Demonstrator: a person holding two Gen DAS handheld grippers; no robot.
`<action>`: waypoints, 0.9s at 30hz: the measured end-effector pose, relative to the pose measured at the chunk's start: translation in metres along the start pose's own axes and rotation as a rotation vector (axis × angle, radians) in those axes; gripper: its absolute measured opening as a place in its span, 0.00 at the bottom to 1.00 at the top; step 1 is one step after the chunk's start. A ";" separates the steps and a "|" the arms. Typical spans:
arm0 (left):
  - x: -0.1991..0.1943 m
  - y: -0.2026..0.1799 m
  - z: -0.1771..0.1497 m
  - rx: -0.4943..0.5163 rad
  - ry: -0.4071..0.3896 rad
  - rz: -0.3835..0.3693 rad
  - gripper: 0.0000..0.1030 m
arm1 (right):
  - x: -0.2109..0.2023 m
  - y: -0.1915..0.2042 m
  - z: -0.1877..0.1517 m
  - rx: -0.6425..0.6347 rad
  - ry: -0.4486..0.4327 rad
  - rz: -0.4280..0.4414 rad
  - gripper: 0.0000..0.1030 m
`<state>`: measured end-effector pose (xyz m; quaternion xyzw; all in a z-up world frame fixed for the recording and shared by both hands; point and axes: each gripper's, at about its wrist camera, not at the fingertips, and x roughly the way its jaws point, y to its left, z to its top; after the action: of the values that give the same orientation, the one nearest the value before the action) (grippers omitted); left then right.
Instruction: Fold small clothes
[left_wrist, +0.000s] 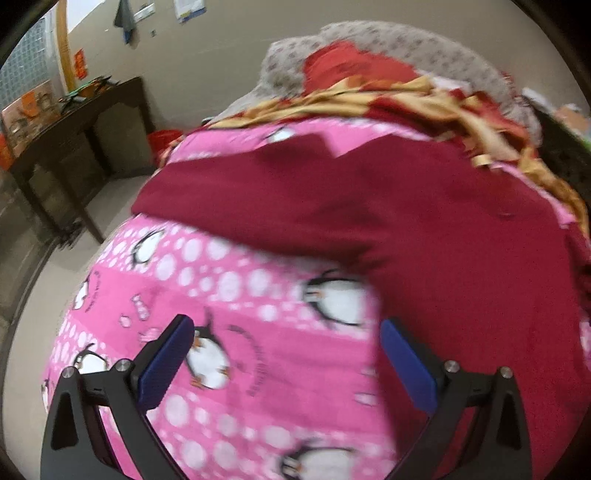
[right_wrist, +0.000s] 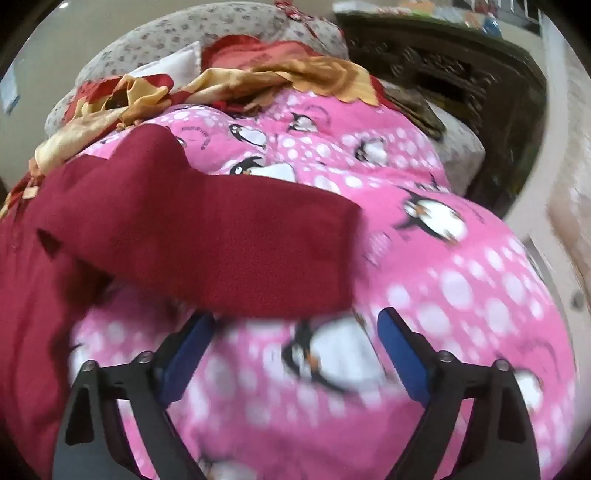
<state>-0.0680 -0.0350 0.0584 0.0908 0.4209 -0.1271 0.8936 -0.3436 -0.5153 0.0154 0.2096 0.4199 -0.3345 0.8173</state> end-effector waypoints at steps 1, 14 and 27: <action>-0.008 -0.007 -0.001 0.011 -0.010 -0.020 1.00 | -0.013 0.001 -0.002 -0.006 -0.001 0.021 1.00; -0.056 -0.068 0.008 0.060 -0.048 -0.171 1.00 | -0.179 0.066 0.011 -0.190 -0.128 0.187 1.00; -0.070 -0.083 -0.001 0.113 -0.078 -0.177 1.00 | -0.204 0.134 -0.003 -0.285 -0.164 0.334 1.00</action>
<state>-0.1372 -0.1035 0.1069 0.0985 0.3842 -0.2323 0.8881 -0.3346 -0.3452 0.1903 0.1309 0.3545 -0.1480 0.9140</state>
